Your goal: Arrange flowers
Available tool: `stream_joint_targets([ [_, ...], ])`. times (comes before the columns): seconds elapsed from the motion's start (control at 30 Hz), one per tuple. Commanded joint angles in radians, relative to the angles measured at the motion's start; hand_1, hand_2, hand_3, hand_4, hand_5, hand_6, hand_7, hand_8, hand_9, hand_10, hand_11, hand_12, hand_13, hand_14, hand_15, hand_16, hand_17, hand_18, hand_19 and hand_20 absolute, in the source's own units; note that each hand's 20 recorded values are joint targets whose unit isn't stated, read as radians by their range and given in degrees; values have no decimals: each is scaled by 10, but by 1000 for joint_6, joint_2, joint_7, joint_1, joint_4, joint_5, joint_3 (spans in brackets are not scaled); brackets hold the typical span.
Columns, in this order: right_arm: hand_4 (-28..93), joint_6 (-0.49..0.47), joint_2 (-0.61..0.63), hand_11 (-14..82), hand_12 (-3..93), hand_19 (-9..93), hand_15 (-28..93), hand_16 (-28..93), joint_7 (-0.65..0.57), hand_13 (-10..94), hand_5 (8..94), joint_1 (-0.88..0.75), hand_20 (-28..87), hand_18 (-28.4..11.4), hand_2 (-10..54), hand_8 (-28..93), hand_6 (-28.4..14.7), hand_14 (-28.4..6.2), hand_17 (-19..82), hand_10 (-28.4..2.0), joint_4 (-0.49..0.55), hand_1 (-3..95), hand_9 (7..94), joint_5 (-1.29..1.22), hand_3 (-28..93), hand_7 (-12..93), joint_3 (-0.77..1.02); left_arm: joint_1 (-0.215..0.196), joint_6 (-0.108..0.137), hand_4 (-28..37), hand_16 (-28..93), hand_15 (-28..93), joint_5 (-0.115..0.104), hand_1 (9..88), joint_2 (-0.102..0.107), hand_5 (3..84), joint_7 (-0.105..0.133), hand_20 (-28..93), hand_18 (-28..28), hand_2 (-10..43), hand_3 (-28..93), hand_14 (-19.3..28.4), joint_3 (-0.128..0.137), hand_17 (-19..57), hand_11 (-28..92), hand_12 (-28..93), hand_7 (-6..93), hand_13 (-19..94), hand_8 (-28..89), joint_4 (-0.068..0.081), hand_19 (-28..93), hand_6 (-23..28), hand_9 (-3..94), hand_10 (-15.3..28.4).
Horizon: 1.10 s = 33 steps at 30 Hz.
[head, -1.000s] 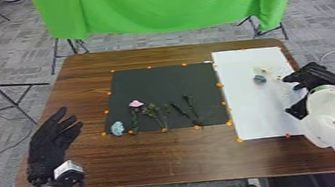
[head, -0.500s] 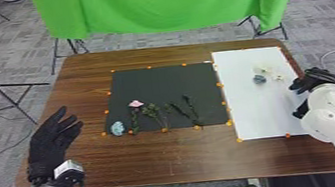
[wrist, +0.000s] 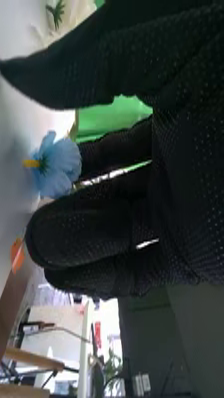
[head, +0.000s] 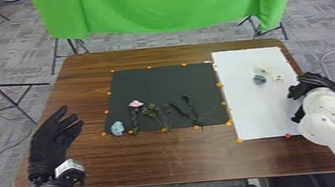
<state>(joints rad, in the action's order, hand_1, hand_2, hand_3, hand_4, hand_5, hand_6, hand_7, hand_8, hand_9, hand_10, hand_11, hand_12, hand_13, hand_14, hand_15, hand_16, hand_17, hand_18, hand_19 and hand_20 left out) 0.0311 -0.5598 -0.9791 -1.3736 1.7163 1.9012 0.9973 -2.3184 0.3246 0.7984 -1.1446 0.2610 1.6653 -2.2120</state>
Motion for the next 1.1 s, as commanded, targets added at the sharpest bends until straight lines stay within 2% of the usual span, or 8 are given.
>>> stream_joint_targets([
  [0.03, -282, -19, -6, 224, 127, 932, 781, 79, -15, 682, 561, -12, 201, -237, -94, -145, -24, -104, 331, -169, -11, 406, 654, 28, 891, 195, -10, -6, -6, -230, -95, 552, -2, 233, -3, 386, 6, 279, 248, 51, 825, 263, -2, -60, 314, 105, 175, 277, -112, 2, 596, 98, 365, 195],
  [0.1, -282, -10, -2, 237, 138, 932, 761, 118, -19, 706, 605, -7, 219, -237, -95, -149, -22, -83, 346, -149, -15, 454, 699, 49, 874, 209, -27, -6, -6, -230, -95, 552, -1, 233, -4, 386, 5, 278, 247, 51, 825, 263, 0, -61, 314, 105, 176, 276, -112, 2, 595, 98, 365, 195],
  [0.2, -282, -13, -2, 132, 251, 932, 735, 160, -15, 744, 664, -5, 244, -232, -95, -75, -20, -61, 368, -108, -16, 529, 805, 60, 813, 247, -33, -8, -5, -230, -95, 553, -2, 233, -6, 386, 4, 277, 247, 50, 825, 263, 3, -61, 314, 105, 176, 276, -112, 1, 595, 98, 365, 194],
  [0.3, -282, 23, 4, 110, 311, 932, 720, 152, -21, 788, 762, 7, 262, -230, -95, -26, -8, -54, 383, -81, -20, 566, 899, 80, 792, 312, -56, -10, -6, -231, -95, 552, -2, 233, -7, 387, 6, 277, 247, 50, 826, 263, 4, -61, 314, 105, 175, 277, -112, 1, 595, 98, 365, 195],
  [0.7, -283, 159, 24, 123, 326, 932, 720, 150, 8, 830, 811, 42, 304, -234, -95, -6, -9, -37, 407, -76, 46, 570, 932, 171, 815, 312, -70, -33, -5, -229, -95, 550, -2, 232, -14, 387, 2, 273, 249, 50, 825, 263, 22, -61, 310, 104, 173, 276, -111, -7, 593, 98, 364, 195],
  [0.77, -283, 167, 22, 128, 327, 932, 719, 152, 19, 831, 814, 32, 311, -234, -95, -4, -8, -36, 410, -75, 68, 568, 934, 191, 818, 309, -54, -36, -5, -230, -95, 550, -1, 232, -18, 386, -6, 272, 249, 50, 824, 263, 27, -62, 310, 105, 174, 276, -111, -10, 593, 98, 364, 196],
  [1.03, -283, 178, -5, 130, 332, 932, 718, 159, 67, 837, 816, 80, 322, -232, -95, -1, -6, -30, 413, -74, 119, 562, 936, 217, 826, 311, -52, -45, 11, -230, -94, 550, -9, 232, -14, 386, 10, 270, 249, 50, 824, 264, 28, -62, 309, 106, 173, 275, -111, -18, 593, 98, 363, 195],
  [1.1, -283, 171, -29, 129, 333, 932, 717, 161, 88, 837, 818, 79, 324, -232, -95, 0, -6, -29, 414, -74, 135, 560, 937, 222, 829, 311, -39, -49, 9, -231, -94, 550, -5, 232, -18, 386, 5, 270, 249, 50, 824, 263, 37, -62, 310, 106, 173, 276, -111, -19, 593, 98, 363, 195],
])
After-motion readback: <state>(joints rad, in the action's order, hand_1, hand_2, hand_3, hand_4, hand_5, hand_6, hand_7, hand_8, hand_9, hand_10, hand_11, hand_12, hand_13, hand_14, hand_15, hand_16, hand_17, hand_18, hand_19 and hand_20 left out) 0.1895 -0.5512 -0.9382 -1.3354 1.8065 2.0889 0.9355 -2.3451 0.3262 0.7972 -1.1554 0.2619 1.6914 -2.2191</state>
